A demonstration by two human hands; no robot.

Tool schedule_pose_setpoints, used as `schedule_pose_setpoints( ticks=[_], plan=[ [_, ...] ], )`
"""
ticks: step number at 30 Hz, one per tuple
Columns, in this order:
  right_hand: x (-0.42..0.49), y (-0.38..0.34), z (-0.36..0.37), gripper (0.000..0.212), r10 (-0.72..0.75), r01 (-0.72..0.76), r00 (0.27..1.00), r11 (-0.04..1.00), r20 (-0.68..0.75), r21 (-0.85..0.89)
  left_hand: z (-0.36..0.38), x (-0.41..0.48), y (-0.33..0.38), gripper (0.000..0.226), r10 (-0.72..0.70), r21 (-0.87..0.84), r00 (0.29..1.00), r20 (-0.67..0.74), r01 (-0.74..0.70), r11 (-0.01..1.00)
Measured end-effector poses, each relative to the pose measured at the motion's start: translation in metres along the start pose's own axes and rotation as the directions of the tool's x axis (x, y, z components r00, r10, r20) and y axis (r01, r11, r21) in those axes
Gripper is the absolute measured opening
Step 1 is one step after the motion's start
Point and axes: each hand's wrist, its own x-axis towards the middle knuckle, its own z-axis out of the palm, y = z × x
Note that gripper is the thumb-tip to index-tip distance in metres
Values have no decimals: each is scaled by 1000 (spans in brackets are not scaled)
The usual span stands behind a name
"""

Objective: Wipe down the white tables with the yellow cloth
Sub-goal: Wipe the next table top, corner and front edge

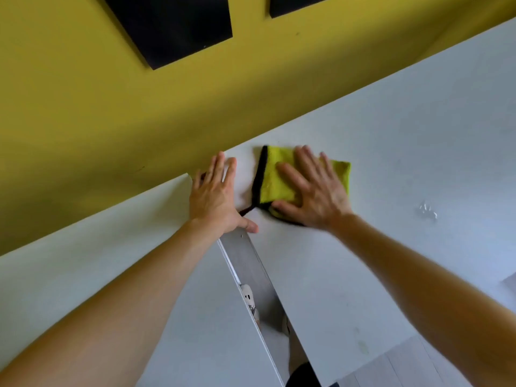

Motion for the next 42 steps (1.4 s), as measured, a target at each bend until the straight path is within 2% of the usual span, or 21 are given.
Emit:
schedule_pose_setpoints(
  ticks=[3, 6, 7, 9, 11, 13, 14, 16, 18, 20, 22, 24, 26, 28, 31, 33, 35, 37, 39, 40, 42],
  plan=[
    [32, 45, -13, 100, 255, -254, 967, 967, 25, -28, 16, -19, -10, 184, -168, -18, 982, -85, 167, 986],
    [33, 16, -9, 94, 320, -321, 947, 947, 19, 13, 36, -41, -10, 187, -364, -177, 928, -83, 345, 922],
    [30, -9, -6, 91, 275, -275, 961, 962, 16, 4, 40, -43, -10, 189, -399, -205, 914, -68, 379, 902],
    [22, -62, 2, 88, 68, -67, 996, 998, 52, -9, 45, -41, -10, 190, -417, -225, 906, -66, 394, 891],
    [21, -88, 5, 87, -128, 128, 988, 992, 89, 0, 49, -37, -12, 188, -411, -224, 907, -88, 385, 896],
    [29, -74, 6, 88, -167, 166, 983, 986, 73, 20, 51, -37, -13, 189, -413, -222, 905, -97, 385, 896],
    [34, -59, 6, 89, -112, 110, 992, 994, 61, 21, 52, -37, -14, 190, -410, -220, 908, -91, 383, 897],
    [42, -25, 1, 92, 122, -123, 992, 992, 36, 29, 53, -38, -13, 189, -399, -228, 914, -76, 374, 899],
    [47, 0, -6, 97, 376, -378, 926, 924, 37, 53, 53, -38, -14, 188, -392, -240, 916, -82, 363, 900],
    [50, 0, -10, 103, 480, -481, 876, 875, 34, 47, 56, -37, -15, 187, -379, -249, 920, -96, 347, 904],
    [49, -26, -6, 103, 409, -410, 912, 912, 38, 22, 58, -37, -15, 186, -372, -256, 922, -102, 337, 906],
    [49, -68, 5, 98, 215, -214, 976, 977, 32, -23, 59, -37, -15, 186, -378, -264, 918, -122, 337, 904],
    [54, -102, 13, 87, 68, -68, 997, 998, 33, -10, 58, -35, -16, 186, -377, -263, 918, -125, 336, 904],
    [56, -107, 15, 80, 23, -23, 1000, 999, 8, 31, 59, -37, -16, 186, -375, -267, 918, -127, 333, 904],
    [52, -62, 12, 73, -3, 3, 1000, 999, -10, 46, 60, -37, -16, 187, -383, -269, 917, -116, 342, 900],
    [49, -17, 5, 73, 133, -133, 991, 990, -8, 47, 59, -36, -17, 187, -387, -269, 916, -107, 348, 898],
    [46, 18, -2, 75, 339, -339, 941, 939, 3, 54, 58, -36, -15, 187, -380, -253, 921, -89, 348, 903],
    [46, 18, -1, 77, 444, -443, 896, 895, -20, 46, 58, -36, -15, 186, -379, -244, 920, -101, 347, 906],
    [52, -22, 5, 75, 308, -306, 950, 951, -57, 35, 61, -37, -15, 185, -381, -246, 915, -134, 342, 907],
    [58, -49, 9, 73, 135, -133, 989, 991, -59, 33, 62, -37, -16, 185, -382, -253, 912, -149, 338, 906],
    [66, -98, 16, 69, -220, 221, 975, 975, -9, 9, 64, -38, -15, 186, -390, -263, 905, -171, 340, 903]
  ],
)
